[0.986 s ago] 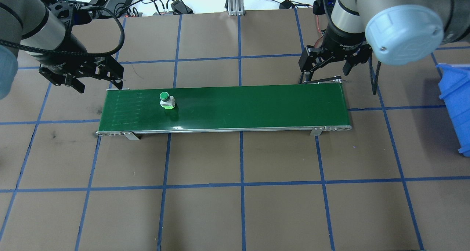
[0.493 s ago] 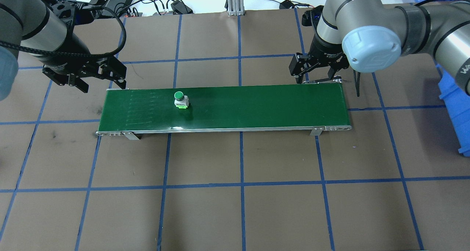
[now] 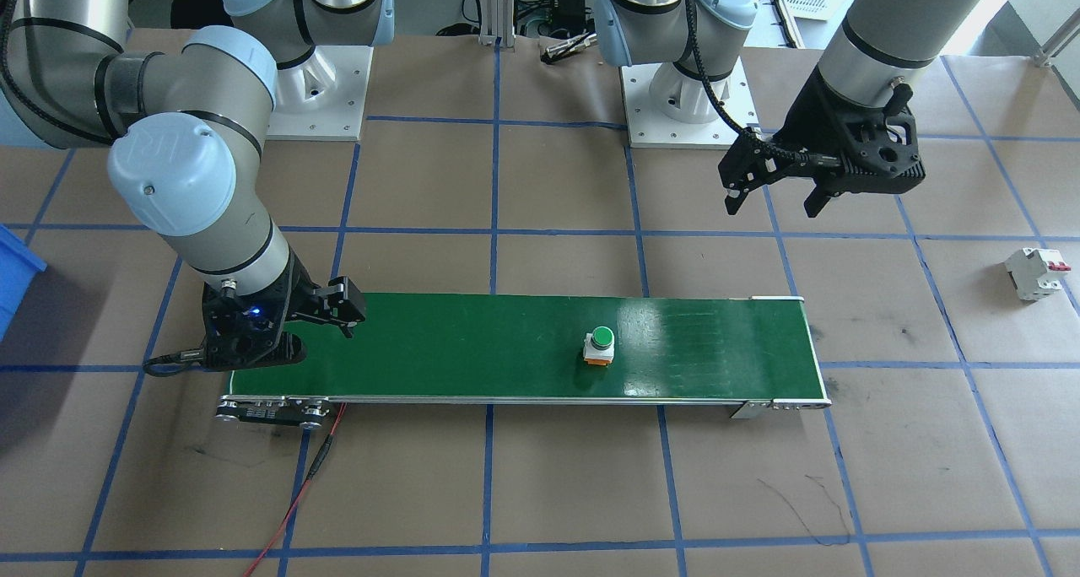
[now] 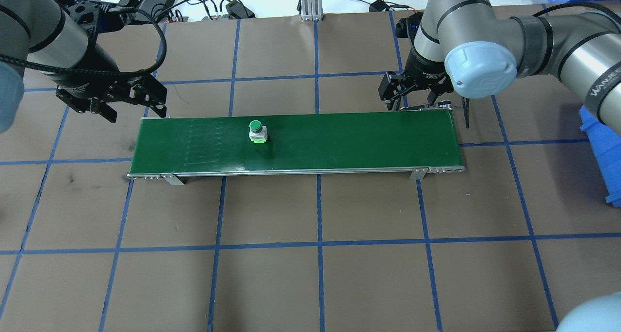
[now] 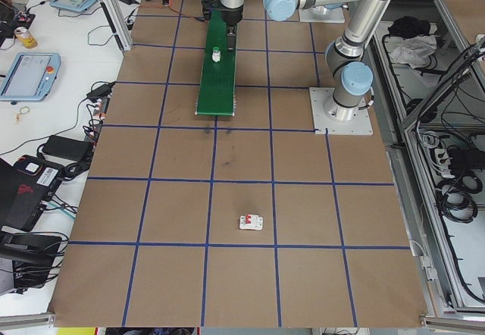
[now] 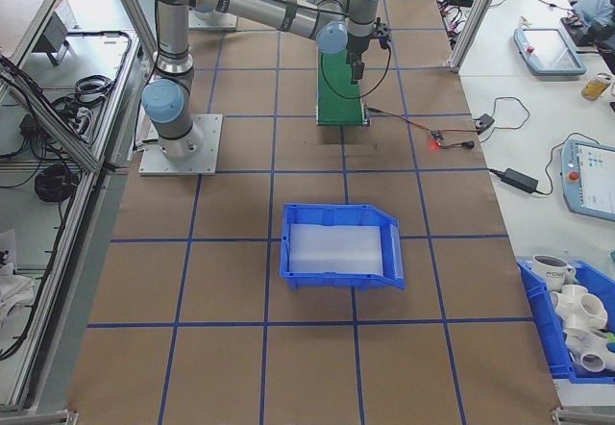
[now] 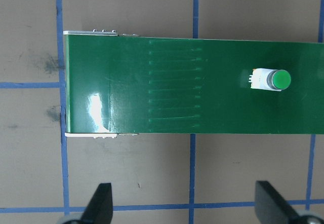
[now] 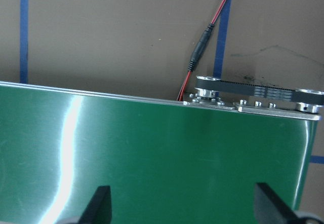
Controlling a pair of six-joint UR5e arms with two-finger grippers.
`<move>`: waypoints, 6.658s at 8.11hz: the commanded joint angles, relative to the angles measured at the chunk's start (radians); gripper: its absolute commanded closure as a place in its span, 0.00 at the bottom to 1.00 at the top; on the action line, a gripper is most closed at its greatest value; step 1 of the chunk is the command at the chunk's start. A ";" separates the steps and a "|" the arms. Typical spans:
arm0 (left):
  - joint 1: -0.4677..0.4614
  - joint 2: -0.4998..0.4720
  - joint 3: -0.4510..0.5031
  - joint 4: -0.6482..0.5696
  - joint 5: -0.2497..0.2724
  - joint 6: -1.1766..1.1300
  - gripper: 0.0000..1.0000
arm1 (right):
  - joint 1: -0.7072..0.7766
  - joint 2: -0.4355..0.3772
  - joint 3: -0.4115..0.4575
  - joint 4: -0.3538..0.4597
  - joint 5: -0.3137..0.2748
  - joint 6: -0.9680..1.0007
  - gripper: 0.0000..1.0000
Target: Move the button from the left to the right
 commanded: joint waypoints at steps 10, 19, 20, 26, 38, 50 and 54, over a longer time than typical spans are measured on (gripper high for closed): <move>-0.001 0.007 -0.001 0.000 -0.003 -0.002 0.00 | 0.012 -0.005 0.008 -0.031 0.170 0.256 0.00; -0.001 0.009 -0.001 0.000 -0.003 -0.002 0.00 | 0.065 0.041 0.012 -0.097 0.173 0.301 0.00; -0.001 0.010 -0.001 0.000 -0.002 -0.002 0.00 | 0.066 0.046 0.012 -0.097 0.173 0.301 0.00; 0.000 0.010 -0.001 0.001 0.000 -0.002 0.00 | 0.065 0.105 0.080 -0.115 0.046 0.227 0.01; 0.000 0.013 -0.001 0.003 0.000 0.000 0.00 | -0.498 0.004 -0.076 -0.003 -0.129 -0.663 1.00; 0.000 0.015 -0.001 0.006 0.000 0.000 0.00 | -0.906 0.279 -0.067 -0.268 -0.075 -1.031 1.00; -0.001 0.016 -0.001 0.006 0.002 0.000 0.00 | -0.908 0.236 -0.057 -0.265 -0.048 -1.043 0.00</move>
